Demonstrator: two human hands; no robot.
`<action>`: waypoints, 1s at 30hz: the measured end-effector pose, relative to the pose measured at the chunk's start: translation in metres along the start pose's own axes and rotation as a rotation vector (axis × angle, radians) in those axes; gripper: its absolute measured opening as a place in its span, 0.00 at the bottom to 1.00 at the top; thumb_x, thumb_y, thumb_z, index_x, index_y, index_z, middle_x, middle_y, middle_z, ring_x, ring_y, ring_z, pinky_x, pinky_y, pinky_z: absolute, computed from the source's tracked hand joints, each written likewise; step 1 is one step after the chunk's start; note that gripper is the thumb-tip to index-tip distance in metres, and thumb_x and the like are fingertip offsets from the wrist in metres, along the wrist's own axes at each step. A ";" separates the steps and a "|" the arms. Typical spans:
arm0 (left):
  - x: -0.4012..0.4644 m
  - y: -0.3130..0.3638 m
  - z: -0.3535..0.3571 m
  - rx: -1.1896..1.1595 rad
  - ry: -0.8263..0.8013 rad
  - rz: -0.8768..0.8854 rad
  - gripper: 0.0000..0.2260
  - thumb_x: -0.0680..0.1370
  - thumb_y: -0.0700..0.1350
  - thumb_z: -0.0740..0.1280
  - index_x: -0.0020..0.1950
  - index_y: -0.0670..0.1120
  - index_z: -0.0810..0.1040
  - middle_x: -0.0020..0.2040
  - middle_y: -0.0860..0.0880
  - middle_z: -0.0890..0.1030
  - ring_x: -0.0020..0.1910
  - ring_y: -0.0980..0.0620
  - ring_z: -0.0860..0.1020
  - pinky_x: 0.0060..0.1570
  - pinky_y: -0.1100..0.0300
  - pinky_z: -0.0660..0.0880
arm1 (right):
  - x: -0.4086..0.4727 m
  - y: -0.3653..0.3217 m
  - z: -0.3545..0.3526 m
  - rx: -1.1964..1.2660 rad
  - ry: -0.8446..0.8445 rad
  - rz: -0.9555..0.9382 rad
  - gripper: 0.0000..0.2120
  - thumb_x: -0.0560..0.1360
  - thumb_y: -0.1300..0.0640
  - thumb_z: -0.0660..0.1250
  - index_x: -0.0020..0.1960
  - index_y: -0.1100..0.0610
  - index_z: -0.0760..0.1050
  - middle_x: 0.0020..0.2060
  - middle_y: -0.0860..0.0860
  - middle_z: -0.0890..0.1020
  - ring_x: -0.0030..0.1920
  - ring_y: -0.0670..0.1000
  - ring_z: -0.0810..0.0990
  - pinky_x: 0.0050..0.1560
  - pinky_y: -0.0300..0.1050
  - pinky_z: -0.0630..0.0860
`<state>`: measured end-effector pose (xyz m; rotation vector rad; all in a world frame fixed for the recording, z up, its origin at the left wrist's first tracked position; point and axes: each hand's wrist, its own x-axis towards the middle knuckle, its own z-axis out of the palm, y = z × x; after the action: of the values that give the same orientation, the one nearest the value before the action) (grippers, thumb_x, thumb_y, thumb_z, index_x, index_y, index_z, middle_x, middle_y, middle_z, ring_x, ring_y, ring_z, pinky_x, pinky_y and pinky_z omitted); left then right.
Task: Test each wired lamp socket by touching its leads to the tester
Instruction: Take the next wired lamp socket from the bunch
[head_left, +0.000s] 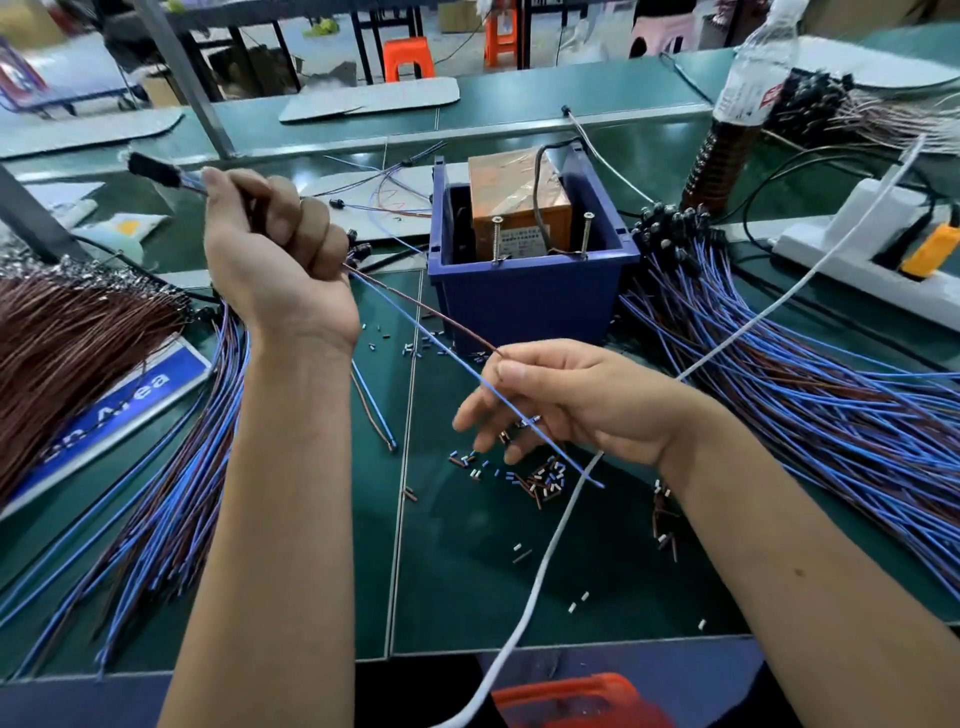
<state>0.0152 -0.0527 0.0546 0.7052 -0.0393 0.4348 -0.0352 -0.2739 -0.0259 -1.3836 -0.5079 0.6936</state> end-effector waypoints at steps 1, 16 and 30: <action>0.003 0.000 -0.001 -0.022 0.024 0.002 0.20 0.89 0.49 0.51 0.37 0.48 0.66 0.29 0.52 0.60 0.26 0.55 0.52 0.24 0.63 0.50 | 0.001 0.001 -0.001 0.018 -0.001 0.006 0.12 0.87 0.53 0.59 0.58 0.61 0.73 0.59 0.62 0.84 0.53 0.59 0.84 0.49 0.48 0.83; -0.037 -0.048 -0.005 1.191 -0.571 0.780 0.12 0.84 0.41 0.61 0.42 0.41 0.77 0.33 0.54 0.76 0.30 0.53 0.74 0.30 0.54 0.69 | -0.013 0.003 -0.035 -0.237 0.655 -0.239 0.03 0.80 0.62 0.72 0.50 0.61 0.85 0.40 0.58 0.88 0.26 0.47 0.72 0.27 0.35 0.70; -0.055 -0.092 -0.035 1.309 -0.928 0.505 0.04 0.83 0.43 0.68 0.52 0.46 0.83 0.42 0.54 0.81 0.41 0.53 0.79 0.42 0.51 0.76 | -0.023 0.016 -0.038 -0.143 0.783 -0.302 0.02 0.79 0.65 0.72 0.48 0.61 0.83 0.37 0.58 0.87 0.26 0.48 0.73 0.28 0.36 0.71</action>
<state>-0.0021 -0.1137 -0.0393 2.1739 -0.8868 0.5574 -0.0273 -0.3163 -0.0455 -1.5393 -0.1290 -0.1525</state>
